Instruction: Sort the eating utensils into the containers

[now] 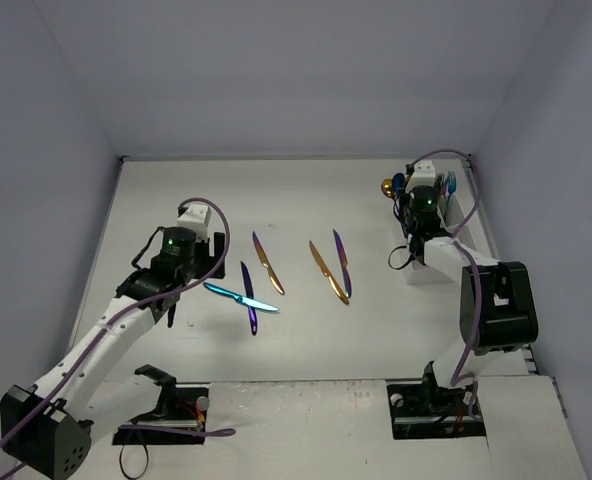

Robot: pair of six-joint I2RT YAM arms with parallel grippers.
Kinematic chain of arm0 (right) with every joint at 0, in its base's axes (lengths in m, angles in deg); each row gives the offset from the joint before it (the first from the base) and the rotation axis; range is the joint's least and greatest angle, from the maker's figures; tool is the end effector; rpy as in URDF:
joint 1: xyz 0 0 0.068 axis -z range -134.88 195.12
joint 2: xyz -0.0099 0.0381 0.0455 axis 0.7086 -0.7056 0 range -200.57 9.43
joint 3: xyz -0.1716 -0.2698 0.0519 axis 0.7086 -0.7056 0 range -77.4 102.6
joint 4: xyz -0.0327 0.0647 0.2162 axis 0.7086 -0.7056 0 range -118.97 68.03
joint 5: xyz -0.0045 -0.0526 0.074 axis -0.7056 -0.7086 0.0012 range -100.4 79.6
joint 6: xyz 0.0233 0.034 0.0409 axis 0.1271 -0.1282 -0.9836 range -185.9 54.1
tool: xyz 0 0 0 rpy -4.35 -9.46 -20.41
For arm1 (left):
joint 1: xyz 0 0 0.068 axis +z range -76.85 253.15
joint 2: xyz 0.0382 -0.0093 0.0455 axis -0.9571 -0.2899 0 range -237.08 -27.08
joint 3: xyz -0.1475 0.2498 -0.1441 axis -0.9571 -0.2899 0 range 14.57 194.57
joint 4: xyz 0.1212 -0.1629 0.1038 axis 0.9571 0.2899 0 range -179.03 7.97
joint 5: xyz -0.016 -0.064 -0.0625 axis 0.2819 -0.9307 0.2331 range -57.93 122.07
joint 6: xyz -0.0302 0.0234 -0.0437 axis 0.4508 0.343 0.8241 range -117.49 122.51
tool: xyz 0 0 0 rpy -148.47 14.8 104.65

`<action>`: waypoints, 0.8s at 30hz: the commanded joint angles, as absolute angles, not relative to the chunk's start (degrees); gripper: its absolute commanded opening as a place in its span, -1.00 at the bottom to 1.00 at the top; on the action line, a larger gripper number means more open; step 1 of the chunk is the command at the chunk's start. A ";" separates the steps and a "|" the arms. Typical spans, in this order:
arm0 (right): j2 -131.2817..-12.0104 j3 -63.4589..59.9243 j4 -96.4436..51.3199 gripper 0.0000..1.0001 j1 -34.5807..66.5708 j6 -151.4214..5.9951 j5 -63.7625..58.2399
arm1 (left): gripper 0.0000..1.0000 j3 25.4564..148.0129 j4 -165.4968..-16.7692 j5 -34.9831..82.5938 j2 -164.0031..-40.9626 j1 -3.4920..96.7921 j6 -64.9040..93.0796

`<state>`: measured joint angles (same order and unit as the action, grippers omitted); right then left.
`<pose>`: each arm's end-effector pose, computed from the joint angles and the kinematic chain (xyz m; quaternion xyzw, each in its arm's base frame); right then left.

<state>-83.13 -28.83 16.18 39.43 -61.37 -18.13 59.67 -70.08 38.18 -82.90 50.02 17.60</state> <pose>0.3397 0.0282 0.3161 -0.0210 0.7416 -0.0432 0.6691 0.1478 -0.0583 0.3383 0.0338 0.8631 -0.1207 0.4892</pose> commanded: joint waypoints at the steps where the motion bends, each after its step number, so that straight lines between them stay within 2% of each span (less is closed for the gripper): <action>1: -83.03 -28.85 24.00 -0.92 39.77 -62.11 -19.19 | 0.44 60.96 -73.74 36.91 -84.23 50.47 17.36; 12: -75.33 -32.66 21.81 -0.46 39.73 -63.59 -17.11 | 0.44 61.35 -72.68 34.49 -85.44 50.47 14.71; 20: -63.96 -32.23 10.38 0.05 39.32 -68.52 -10.91 | 0.45 64.57 -65.71 26.90 -88.69 50.39 6.14; 24: -58.18 -32.13 4.10 0.22 38.97 -71.04 -6.69 | 0.45 66.39 -62.87 23.86 -92.45 49.95 -1.01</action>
